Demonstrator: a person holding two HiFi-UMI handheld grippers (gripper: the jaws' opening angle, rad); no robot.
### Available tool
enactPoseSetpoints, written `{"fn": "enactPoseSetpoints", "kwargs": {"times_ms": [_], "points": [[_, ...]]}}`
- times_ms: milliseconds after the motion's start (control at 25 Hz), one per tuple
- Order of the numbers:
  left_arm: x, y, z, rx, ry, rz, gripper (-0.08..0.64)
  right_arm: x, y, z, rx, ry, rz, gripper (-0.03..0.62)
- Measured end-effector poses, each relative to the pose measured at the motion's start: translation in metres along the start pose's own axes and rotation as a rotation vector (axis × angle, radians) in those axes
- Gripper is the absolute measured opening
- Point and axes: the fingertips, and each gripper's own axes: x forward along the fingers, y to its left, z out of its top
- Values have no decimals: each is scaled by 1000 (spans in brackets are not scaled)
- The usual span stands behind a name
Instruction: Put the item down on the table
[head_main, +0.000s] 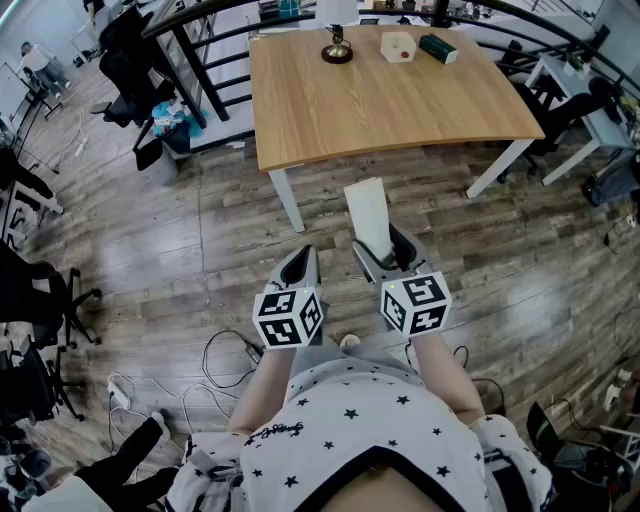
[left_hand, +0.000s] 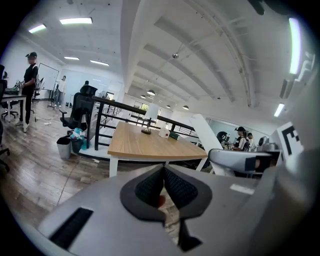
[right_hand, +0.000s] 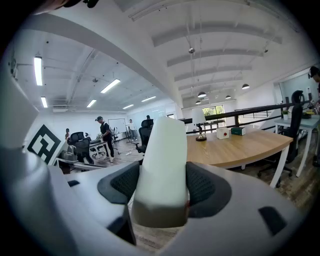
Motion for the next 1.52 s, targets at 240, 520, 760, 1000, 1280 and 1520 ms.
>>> {"fn": "enactPoseSetpoints", "kwargs": {"times_ms": [240, 520, 760, 1000, 1280, 1520], "points": [[-31, -15, -15, -10, -19, 5, 12, -34, 17, -10, -13, -7, 6, 287], [-41, -19, -18, -7, -26, 4, 12, -42, 19, -11, -14, -15, 5, 287], [-38, -22, -15, -10, -34, 2, 12, -43, 16, -8, -8, -19, 0, 287], [-34, -22, -14, -26, -37, 26, 12, -38, 10, -7, -6, -13, 14, 287], [-27, -7, -13, -63, -34, 74, 12, -18, 7, -4, -11, -4, 47, 287], [2, 9, 4, -66, -44, 73, 12, 12, -3, 4, -1, -9, 53, 287]]}}
